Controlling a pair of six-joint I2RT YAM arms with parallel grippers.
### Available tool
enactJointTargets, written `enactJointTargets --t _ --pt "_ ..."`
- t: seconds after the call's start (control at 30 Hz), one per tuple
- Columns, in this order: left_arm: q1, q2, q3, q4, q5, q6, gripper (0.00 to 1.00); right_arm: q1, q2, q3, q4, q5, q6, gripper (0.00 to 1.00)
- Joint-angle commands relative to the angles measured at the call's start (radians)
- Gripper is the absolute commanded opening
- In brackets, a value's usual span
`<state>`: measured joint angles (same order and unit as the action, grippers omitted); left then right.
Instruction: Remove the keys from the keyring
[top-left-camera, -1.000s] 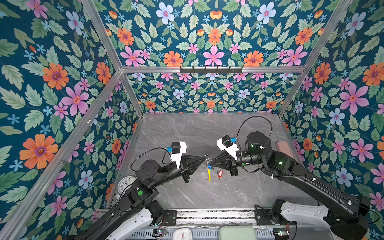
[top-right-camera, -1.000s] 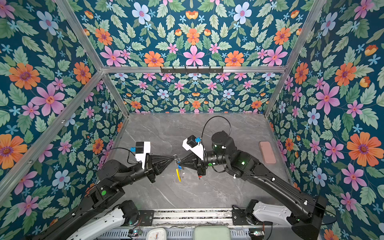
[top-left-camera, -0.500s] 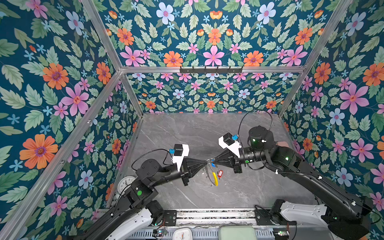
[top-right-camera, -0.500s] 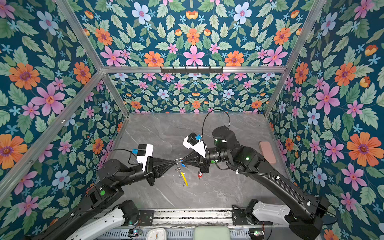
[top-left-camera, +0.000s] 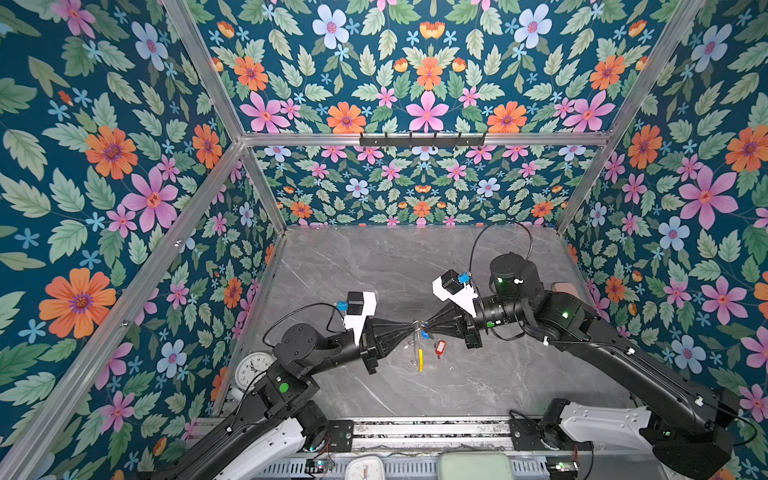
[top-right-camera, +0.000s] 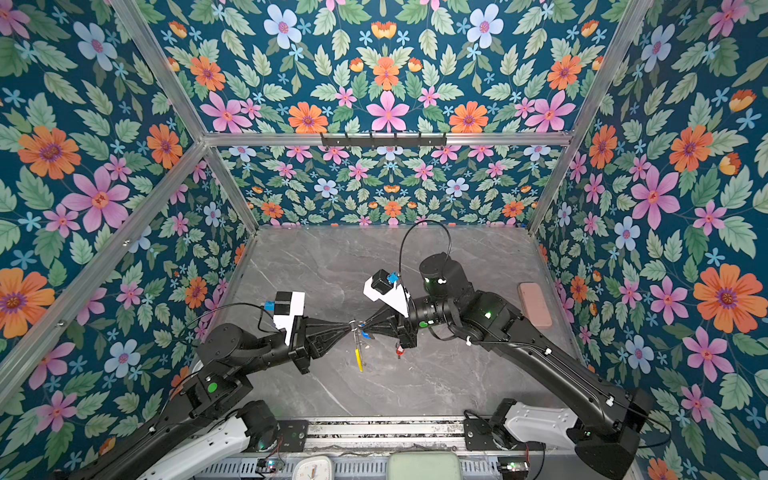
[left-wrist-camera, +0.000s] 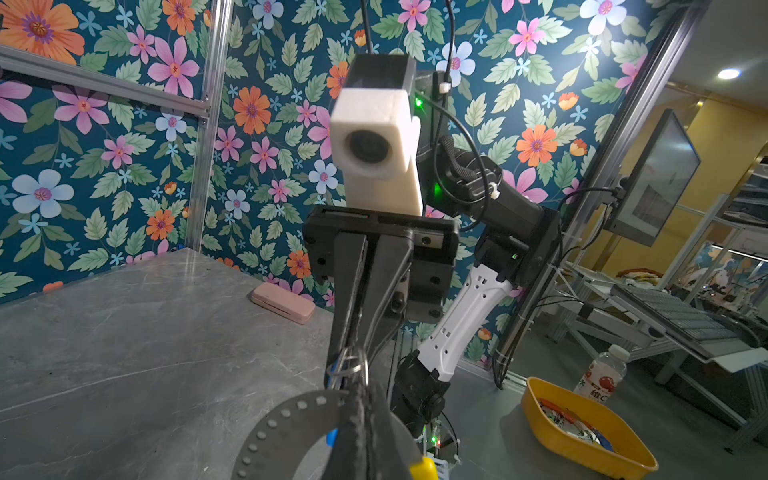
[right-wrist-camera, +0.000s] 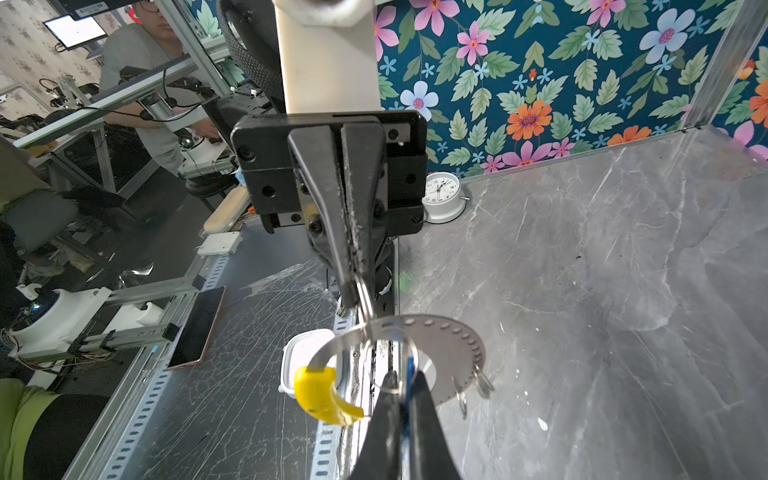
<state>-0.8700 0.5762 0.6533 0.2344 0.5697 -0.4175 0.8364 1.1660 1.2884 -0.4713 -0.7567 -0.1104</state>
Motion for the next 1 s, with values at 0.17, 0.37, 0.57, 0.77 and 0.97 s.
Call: enactJointTargets --t 0.17,0.37,0.57,0.77,0.97 --pt "0.0 -0.001 -0.019 0.175 -0.01 -0.035 0.0 0.004 0.006 -0.032 0.062 -0.022 0.032 0.0" --pt "0.0 0.0 -0.019 0.181 -0.024 -0.034 0.0 0.01 0.008 -0.047 0.083 -0.027 0.04 0.0" --pt "0.001 -0.001 -0.044 0.223 -0.057 -0.031 0.0 0.044 0.012 -0.059 0.108 -0.014 0.052 0.0" --pt "0.0 0.003 -0.103 0.361 -0.072 -0.035 0.0 0.09 0.027 -0.088 0.165 0.014 0.069 0.0" --pt "0.0 0.025 -0.127 0.428 -0.048 -0.046 0.0 0.097 0.026 -0.115 0.207 0.02 0.093 0.0"
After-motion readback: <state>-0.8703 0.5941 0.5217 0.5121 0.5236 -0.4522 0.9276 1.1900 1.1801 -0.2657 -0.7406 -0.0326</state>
